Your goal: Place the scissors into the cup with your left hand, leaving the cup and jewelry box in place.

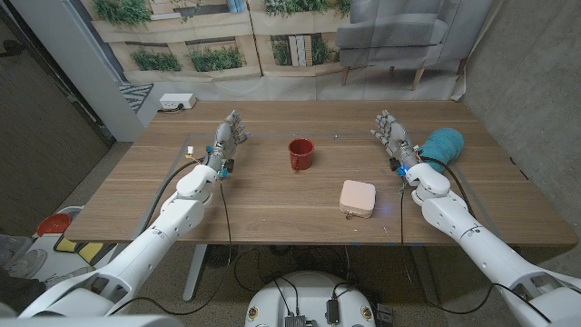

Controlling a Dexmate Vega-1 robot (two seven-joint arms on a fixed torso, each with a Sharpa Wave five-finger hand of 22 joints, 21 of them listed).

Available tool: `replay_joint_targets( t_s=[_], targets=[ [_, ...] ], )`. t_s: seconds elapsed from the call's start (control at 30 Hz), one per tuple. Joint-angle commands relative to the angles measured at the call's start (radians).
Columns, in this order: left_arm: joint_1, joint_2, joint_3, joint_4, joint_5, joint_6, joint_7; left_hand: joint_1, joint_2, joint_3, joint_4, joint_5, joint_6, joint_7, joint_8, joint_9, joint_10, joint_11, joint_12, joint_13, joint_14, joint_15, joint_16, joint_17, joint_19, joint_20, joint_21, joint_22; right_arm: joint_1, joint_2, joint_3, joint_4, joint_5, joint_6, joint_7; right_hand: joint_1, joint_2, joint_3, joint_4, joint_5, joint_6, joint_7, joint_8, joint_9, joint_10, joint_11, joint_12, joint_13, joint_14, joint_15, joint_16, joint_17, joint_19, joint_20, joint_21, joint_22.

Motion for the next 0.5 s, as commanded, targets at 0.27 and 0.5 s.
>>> replay_joint_targets(
  t_s=[0.27,0.5],
  targets=[
    [0.031,-0.154,-0.180,-0.002,0.278,0.010,-0.041,0.051,0.027,0.033,-0.053,-0.013,-0.022,0.007,0.013,0.004,-0.077,0.036,0.009,0.004,-0.100,0.036,0.005,0.002,-0.196,0.061,-0.008,0.002,-0.029,0.118,0.152,0.008,-0.119,-0.061,0.090,0.010,0.001,0.008,-0.005,0.005,0.023,0.003,0.009,0.004,0.022,0.011,0.005,0.002,0.019,0.011,0.011,0.005,0.019,0.006,0.011,0.003],
    [0.027,-0.182,-0.210,0.008,0.392,-0.017,-0.006,0.097,0.031,0.058,-0.098,-0.023,-0.008,0.017,0.017,0.005,-0.062,0.049,0.014,0.006,-0.091,0.048,0.005,0.002,-0.199,0.075,-0.021,0.002,-0.023,0.138,0.174,0.022,-0.137,-0.067,0.111,0.009,0.001,0.009,-0.006,0.003,0.030,0.004,0.009,0.004,0.042,0.019,0.011,0.002,0.030,0.018,0.014,0.007,0.025,0.013,0.012,0.003]
  ],
)
